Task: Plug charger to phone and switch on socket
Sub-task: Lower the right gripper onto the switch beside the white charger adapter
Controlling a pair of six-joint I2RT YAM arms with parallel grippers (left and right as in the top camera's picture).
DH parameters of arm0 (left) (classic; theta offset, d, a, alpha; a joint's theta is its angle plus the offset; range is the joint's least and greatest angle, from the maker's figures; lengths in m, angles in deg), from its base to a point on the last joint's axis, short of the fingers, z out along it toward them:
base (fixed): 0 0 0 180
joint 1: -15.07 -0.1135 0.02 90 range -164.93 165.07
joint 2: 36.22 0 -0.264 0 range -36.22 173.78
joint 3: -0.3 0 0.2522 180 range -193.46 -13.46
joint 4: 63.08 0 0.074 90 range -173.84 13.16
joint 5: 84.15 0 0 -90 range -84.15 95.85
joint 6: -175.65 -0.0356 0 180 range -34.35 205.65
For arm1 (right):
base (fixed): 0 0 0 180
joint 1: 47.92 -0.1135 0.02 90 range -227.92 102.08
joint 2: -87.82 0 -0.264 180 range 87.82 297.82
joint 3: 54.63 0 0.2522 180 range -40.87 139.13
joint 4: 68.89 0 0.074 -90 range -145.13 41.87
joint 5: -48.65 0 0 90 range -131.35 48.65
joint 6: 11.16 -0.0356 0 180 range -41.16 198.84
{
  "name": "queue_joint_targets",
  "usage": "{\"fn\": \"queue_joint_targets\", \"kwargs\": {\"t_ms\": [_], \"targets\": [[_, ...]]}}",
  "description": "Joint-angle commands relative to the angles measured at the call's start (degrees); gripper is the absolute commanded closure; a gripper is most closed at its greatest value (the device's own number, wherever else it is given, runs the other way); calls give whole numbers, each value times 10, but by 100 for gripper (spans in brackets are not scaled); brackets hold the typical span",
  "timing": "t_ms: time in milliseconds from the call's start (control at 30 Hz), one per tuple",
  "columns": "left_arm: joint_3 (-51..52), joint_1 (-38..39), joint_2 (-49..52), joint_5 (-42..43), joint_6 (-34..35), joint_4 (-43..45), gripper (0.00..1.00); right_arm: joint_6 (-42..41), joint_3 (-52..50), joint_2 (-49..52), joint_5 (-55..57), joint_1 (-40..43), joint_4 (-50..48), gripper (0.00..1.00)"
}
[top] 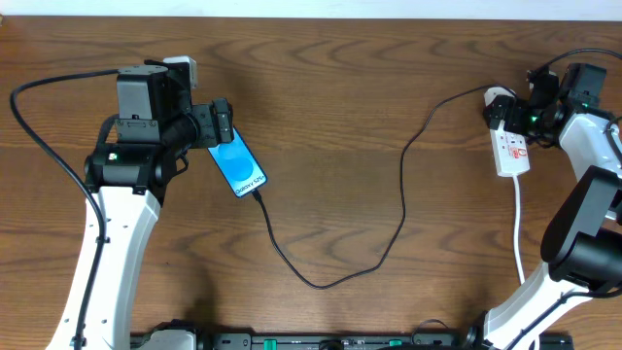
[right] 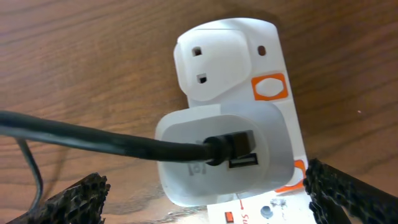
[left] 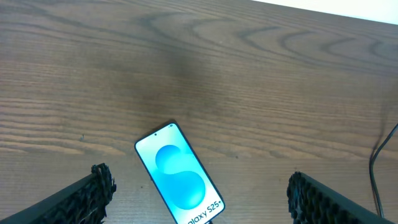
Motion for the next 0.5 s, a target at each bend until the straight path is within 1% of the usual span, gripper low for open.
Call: {"fn": "queue_joint_targets", "kwargs": {"t_ms": [0,467], "targets": [[0,0,1,-8,-7,-2,9,13,-5,7,-21,-3,-2,1],[0,0,0,-8,-7,-2,9,13,-5,7,-37,-3,-2,1]]}}
